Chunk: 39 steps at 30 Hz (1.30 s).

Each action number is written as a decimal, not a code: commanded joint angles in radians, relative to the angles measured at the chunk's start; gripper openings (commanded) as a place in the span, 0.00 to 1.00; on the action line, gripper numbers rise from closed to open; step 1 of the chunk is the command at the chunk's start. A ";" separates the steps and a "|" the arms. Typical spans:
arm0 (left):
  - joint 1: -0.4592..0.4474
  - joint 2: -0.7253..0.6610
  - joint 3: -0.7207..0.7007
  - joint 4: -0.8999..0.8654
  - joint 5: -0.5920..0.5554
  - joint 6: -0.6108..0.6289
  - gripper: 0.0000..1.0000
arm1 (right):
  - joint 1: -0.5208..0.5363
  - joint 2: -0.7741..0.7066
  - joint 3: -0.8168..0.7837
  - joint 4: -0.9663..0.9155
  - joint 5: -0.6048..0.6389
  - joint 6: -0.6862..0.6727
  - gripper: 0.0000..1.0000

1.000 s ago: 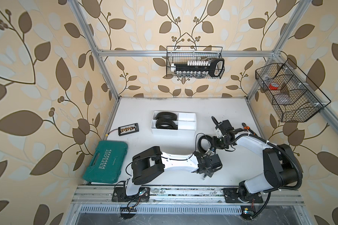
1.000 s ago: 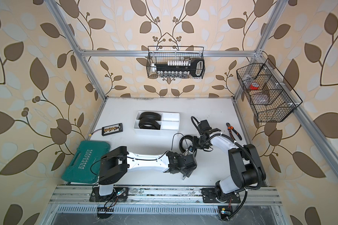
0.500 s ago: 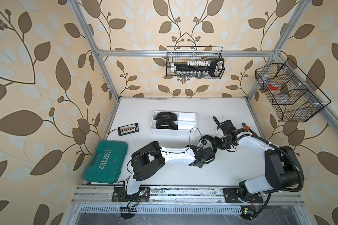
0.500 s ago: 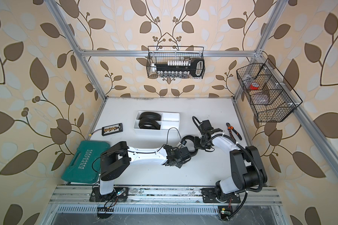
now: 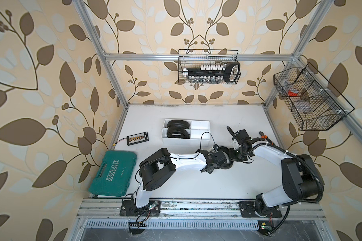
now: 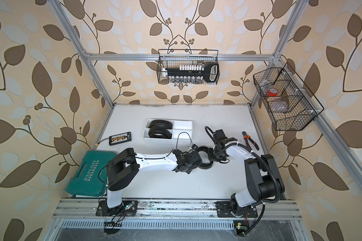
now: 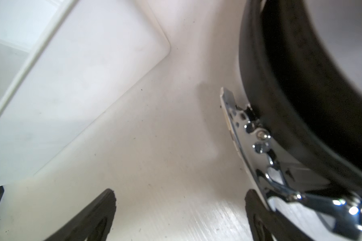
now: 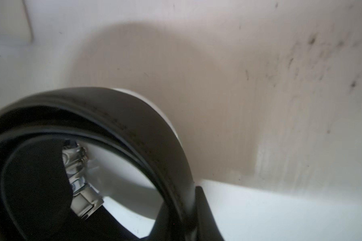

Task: Place the belts into the storage roll
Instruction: Roll the belt at the center of the board.

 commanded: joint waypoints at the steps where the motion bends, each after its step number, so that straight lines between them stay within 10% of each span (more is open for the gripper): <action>1: 0.002 -0.042 -0.036 0.033 -0.011 -0.069 0.97 | 0.011 0.038 0.056 -0.068 0.040 -0.030 0.07; 9: 0.002 -0.271 -0.214 0.042 0.081 -0.235 0.99 | 0.027 0.101 0.104 -0.086 0.082 -0.048 0.07; 15: 0.006 -0.558 -0.456 0.258 0.415 -0.514 0.99 | 0.035 0.113 0.101 -0.066 0.066 -0.049 0.08; 21: -0.044 -0.445 -0.535 0.659 0.674 -0.874 0.99 | 0.040 0.122 0.095 -0.050 0.059 -0.049 0.08; 28: -0.158 -0.285 -0.505 0.872 0.620 -1.163 0.99 | 0.042 0.127 0.095 -0.041 0.054 -0.055 0.08; 39: -0.110 -0.191 -0.398 0.755 0.541 -1.262 0.99 | 0.042 0.111 0.075 -0.013 0.030 -0.057 0.08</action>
